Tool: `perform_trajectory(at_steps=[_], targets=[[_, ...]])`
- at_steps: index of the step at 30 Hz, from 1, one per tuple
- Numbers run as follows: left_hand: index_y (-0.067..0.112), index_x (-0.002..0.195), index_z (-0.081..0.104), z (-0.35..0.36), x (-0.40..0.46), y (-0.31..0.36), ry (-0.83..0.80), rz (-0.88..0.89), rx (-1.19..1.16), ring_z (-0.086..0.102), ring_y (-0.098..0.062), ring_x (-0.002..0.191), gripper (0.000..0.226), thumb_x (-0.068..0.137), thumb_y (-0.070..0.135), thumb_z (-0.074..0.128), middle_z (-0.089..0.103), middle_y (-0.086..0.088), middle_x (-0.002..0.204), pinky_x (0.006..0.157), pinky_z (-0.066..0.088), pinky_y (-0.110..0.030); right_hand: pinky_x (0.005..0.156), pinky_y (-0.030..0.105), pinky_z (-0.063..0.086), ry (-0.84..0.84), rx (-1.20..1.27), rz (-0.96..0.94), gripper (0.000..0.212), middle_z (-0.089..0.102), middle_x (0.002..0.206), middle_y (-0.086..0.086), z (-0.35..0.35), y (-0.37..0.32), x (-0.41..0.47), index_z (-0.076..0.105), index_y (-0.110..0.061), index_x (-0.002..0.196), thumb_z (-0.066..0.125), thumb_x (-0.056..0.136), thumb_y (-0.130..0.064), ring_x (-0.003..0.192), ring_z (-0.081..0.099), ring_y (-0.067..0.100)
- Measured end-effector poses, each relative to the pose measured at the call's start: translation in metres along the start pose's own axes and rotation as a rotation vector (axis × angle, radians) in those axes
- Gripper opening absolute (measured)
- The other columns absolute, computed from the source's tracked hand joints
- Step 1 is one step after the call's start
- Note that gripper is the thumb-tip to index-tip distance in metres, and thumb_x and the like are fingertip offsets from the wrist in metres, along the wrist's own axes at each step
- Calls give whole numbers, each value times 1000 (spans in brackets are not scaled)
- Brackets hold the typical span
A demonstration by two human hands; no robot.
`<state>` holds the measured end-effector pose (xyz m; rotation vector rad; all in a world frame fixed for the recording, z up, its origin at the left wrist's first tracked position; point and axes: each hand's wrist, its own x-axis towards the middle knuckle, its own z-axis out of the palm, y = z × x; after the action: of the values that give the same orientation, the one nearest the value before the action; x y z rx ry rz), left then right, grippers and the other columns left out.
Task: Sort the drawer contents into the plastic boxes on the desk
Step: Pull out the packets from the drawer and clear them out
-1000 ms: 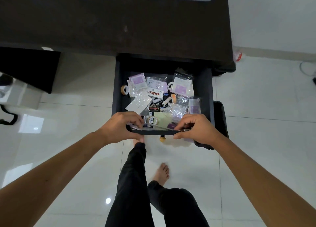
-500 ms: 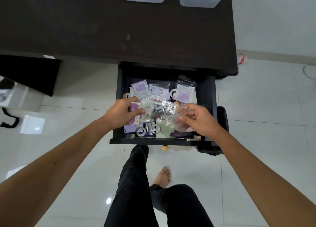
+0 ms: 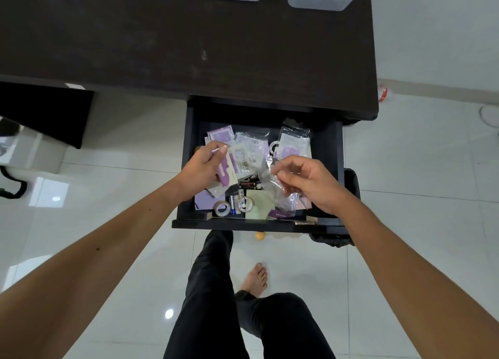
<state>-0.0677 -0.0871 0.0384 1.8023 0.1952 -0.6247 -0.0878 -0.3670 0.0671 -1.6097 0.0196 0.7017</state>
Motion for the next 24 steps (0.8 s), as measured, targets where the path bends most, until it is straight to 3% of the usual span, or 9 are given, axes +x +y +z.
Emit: perform_trajectory(at_steps=[4,7,10,12,14,17,20,24], targets=[[14,119,56,-3,0,1,28,-14,-57,68,-28,101,20,115,25,39,67,-31,123,98,57,-59,71,29,60,-84,210,44,15,64,79,-2,-1,-5,-1,72,-8,109,65,96,-11,72,60,14],[24,112,59,-5,0,-2,18,-3,-29,66,-31,99,19,115,24,41,66,-32,120,97,55,-63,70,27,56,-144,167,80,15,61,77,3,-1,-4,2,69,-5,112,57,103,-2,68,57,16],[16,123,60,-3,1,1,-41,-17,-61,71,-28,103,25,114,32,42,66,-31,118,91,63,-50,69,28,56,-101,18,92,17,63,81,13,1,-2,12,71,-8,113,58,105,-2,66,58,17],[17,136,58,0,1,6,-96,-85,-119,74,-24,112,48,108,53,45,73,-14,120,92,63,-38,70,36,59,-15,-67,70,14,70,93,25,4,0,20,71,-9,114,63,103,-3,66,63,20],[19,142,57,4,1,9,-147,-119,-148,74,-19,115,65,98,67,50,75,-1,124,99,60,-41,73,39,62,74,-111,44,15,75,99,22,8,2,27,70,-8,115,69,101,-6,70,69,24],[15,127,63,9,3,14,-172,-9,-59,77,-12,100,38,96,35,71,79,5,105,86,63,-29,76,38,64,169,-140,28,15,77,95,15,13,5,35,70,-13,112,74,97,-10,72,74,22],[14,124,63,11,5,16,-152,61,-1,78,-13,98,36,92,14,79,78,-3,108,86,64,-30,77,37,65,229,-127,22,17,76,97,15,14,8,38,72,-15,109,78,94,-11,73,76,20],[18,134,59,8,2,17,-105,122,43,72,0,78,44,95,3,74,63,2,134,72,58,-17,74,31,64,322,-169,12,13,76,93,8,9,12,40,74,-17,104,80,93,-13,75,76,19]])
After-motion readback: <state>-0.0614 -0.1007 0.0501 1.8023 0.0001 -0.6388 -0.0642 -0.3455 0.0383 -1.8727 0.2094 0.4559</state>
